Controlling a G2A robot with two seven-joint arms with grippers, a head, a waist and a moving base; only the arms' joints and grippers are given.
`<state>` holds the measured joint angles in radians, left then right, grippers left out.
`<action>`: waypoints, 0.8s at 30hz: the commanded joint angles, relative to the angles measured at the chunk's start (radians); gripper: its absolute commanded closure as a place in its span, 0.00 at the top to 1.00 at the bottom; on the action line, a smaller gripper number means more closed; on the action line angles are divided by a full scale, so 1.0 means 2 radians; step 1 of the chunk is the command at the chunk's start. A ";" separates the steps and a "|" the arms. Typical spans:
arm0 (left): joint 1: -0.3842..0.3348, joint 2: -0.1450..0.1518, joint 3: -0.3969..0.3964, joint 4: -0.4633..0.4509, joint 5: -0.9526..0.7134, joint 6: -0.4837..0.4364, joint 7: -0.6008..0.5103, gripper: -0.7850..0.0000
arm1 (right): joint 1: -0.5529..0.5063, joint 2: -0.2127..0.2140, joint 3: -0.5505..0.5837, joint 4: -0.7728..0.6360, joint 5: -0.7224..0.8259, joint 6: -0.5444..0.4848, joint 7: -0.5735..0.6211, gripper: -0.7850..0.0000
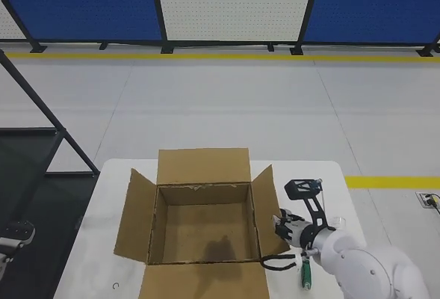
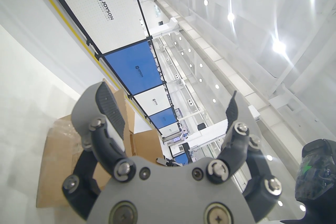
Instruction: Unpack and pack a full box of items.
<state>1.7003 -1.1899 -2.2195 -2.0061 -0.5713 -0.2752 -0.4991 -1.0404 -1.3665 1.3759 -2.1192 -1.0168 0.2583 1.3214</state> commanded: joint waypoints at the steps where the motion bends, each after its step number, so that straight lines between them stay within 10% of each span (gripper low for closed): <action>1: 0.001 0.000 -0.001 0.001 -0.001 -0.001 0.000 1.00 | 0.007 0.000 -0.001 0.007 -0.005 0.005 0.001 0.00; 24: 0.001 -0.002 -0.005 0.002 0.001 0.005 0.002 1.00 | 0.016 0.001 -0.019 0.011 -0.046 0.115 -0.007 0.00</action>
<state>1.7019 -1.1936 -2.2294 -2.0014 -0.5695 -0.2655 -0.4947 -1.0067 -1.3656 1.3377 -2.0970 -1.1074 0.4852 1.3057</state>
